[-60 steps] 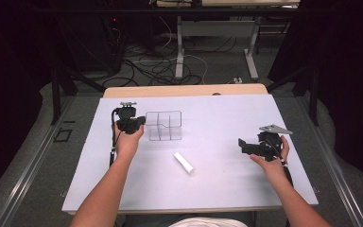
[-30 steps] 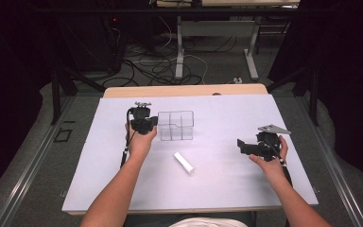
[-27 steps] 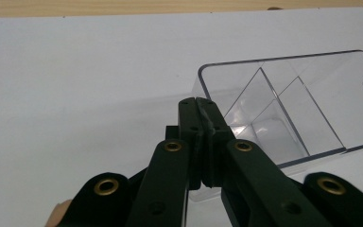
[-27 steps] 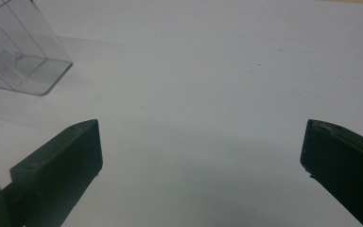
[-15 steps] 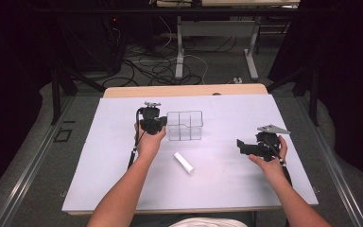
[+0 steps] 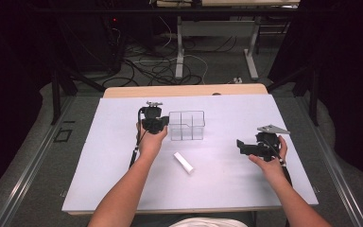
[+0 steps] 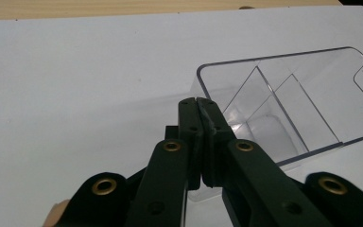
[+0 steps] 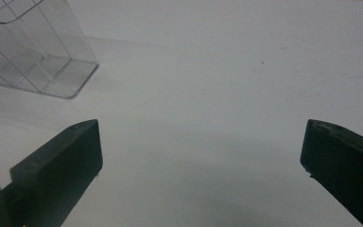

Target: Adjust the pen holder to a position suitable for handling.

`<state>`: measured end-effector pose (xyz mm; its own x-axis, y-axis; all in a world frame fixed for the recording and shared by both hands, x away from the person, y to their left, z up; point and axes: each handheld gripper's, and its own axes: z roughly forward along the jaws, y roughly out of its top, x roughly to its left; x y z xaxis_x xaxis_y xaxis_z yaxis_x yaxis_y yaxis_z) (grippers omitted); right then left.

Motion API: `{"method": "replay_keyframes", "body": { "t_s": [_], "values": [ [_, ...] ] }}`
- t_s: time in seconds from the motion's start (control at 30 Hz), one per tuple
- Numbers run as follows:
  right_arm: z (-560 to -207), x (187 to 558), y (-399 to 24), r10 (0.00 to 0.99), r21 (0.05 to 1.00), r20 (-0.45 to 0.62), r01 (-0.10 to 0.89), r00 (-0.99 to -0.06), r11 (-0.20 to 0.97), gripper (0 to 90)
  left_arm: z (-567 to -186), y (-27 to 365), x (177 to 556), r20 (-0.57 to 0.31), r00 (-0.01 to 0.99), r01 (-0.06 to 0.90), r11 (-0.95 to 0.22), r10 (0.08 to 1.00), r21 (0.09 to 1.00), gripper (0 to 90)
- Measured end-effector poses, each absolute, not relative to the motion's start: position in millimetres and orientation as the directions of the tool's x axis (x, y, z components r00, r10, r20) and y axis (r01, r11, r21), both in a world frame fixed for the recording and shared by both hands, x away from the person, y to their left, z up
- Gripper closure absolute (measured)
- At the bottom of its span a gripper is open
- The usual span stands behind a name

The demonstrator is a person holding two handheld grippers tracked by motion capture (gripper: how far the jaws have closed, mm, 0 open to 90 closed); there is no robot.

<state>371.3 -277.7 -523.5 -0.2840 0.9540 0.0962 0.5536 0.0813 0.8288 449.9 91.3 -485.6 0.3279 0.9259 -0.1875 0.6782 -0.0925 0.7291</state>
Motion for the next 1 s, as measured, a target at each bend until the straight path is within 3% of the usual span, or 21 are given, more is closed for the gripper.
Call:
{"method": "replay_keyframes", "body": {
  "t_s": [0.43, 1.0],
  "values": [
    [-521.5, 369.1, -275.7, 0.945, 0.832, 0.105, 0.547, -0.311, 0.087, 0.0, -480.1, 106.4, 440.1, -0.223, 0.34, 0.673, -0.071, 0.914, 0.736, 80.1],
    [-516.6, 364.9, -263.2, 0.918, 0.829, 0.098, 0.542, -0.385, 0.138, 14.4, -473.2, 129.8, 420.5, -0.308, 0.401, 0.672, -0.049, 0.863, 0.739, 56.5]
  ]
}}
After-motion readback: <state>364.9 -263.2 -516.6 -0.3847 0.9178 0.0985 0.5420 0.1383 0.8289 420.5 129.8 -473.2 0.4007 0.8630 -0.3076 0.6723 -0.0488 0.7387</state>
